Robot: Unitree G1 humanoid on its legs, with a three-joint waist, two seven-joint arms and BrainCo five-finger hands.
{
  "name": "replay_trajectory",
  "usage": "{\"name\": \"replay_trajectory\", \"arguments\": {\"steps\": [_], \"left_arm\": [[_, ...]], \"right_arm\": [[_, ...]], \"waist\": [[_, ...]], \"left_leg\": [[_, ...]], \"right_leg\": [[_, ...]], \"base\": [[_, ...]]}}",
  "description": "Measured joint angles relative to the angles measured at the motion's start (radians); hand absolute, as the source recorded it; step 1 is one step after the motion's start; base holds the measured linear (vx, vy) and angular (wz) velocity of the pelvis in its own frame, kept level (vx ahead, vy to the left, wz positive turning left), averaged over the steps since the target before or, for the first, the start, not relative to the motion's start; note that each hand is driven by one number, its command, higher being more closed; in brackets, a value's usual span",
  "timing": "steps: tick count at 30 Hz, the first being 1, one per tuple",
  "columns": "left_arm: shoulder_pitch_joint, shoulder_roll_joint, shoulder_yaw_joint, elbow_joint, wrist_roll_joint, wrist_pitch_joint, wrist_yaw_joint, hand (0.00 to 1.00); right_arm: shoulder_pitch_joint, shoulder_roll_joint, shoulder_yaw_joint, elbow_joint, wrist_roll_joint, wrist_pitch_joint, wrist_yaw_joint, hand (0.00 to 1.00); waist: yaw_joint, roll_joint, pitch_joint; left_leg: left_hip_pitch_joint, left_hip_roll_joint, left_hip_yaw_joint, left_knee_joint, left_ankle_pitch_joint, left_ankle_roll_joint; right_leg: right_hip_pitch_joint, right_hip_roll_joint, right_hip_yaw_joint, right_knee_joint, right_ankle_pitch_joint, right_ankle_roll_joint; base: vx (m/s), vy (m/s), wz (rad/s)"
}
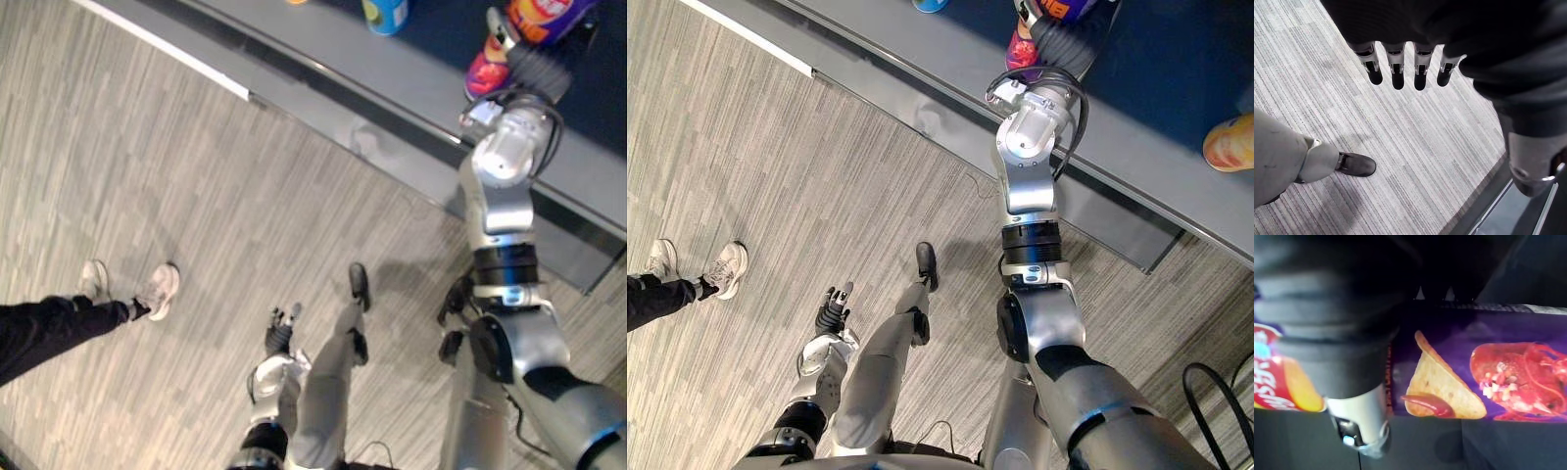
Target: Put the gum and the chips on the shelf.
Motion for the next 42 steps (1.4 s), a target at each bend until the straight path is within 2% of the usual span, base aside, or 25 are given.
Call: {"name": "replay_trajectory", "arguments": {"steps": [7,10,16,17,27,34,39,42], "left_arm": [[0.000,0.000,0.000,0.000,-0.001,-0.003,0.000,0.00],[0.000,0.000,0.000,0.000,-0.001,-0.004,0.000,0.00],[0.000,0.000,-0.002,0.001,-0.001,-0.006,-0.001,0.00],[0.000,0.000,-0.002,0.001,-0.001,-0.006,-0.001,0.00],[0.000,0.000,-0.001,0.000,-0.001,-0.006,-0.001,0.00],[0.000,0.000,0.009,0.002,-0.001,-0.006,-0.002,0.00],[0.000,0.000,0.020,0.005,0.000,-0.005,-0.002,0.00],[0.000,0.000,0.024,0.012,0.001,-0.005,-0.002,0.00]], "right_arm": [[-0.005,0.000,0.009,0.030,-0.001,-0.005,0.002,1.00],[-0.015,0.000,0.013,0.037,-0.001,-0.010,0.002,1.00],[-0.037,-0.004,0.042,0.080,-0.001,-0.026,0.002,1.00],[-0.037,-0.005,0.043,0.083,-0.002,-0.028,0.003,0.00],[-0.010,-0.020,0.081,0.150,-0.002,-0.009,0.034,0.00],[0.036,-0.017,0.117,0.150,-0.002,-0.008,0.042,0.00],[0.050,-0.004,0.119,0.185,-0.002,-0.007,0.047,0.00],[0.082,0.002,0.128,0.188,-0.002,-0.007,0.057,0.00]], "waist": [[-0.002,-0.008,0.002],[-0.012,-0.008,0.002],[-0.020,-0.024,0.000],[-0.020,-0.024,0.000],[-0.020,-0.024,0.000],[-0.024,-0.025,0.000],[-0.025,-0.031,-0.002],[-0.028,-0.044,-0.008]], "left_leg": [[-0.007,-0.002,0.003,0.001,0.001,-0.001],[-0.014,-0.002,0.002,0.001,0.004,-0.001],[-0.021,-0.004,0.006,0.001,0.005,0.000],[-0.021,-0.004,0.006,0.001,0.005,0.000],[-0.037,0.001,0.009,0.019,0.003,0.000],[-0.038,0.029,0.030,0.089,-0.034,0.000],[-0.037,0.052,0.032,0.120,-0.048,-0.003],[-0.036,0.064,0.031,0.144,-0.061,-0.005]], "right_leg": [[-0.015,-0.007,-0.002,0.016,-0.008,-0.003],[-0.020,-0.009,-0.008,0.016,-0.008,-0.003],[-0.035,-0.014,-0.007,0.029,-0.011,-0.007],[-0.035,-0.014,-0.007,0.029,-0.012,-0.007],[-0.045,-0.011,-0.004,0.030,-0.011,-0.007],[-0.033,0.013,0.018,0.028,-0.011,-0.007],[-0.017,0.032,0.015,0.014,-0.011,-0.008],[-0.005,0.041,0.014,0.014,-0.011,-0.008]], "base": [[0.00,0.000,0.00],[-0.01,-0.008,0.04],[0.00,-0.004,0.00],[0.00,0.000,0.00],[0.00,-0.004,-0.01],[-0.01,-0.036,-0.14],[0.00,-0.061,-0.09],[0.02,-0.051,-0.07]]}}
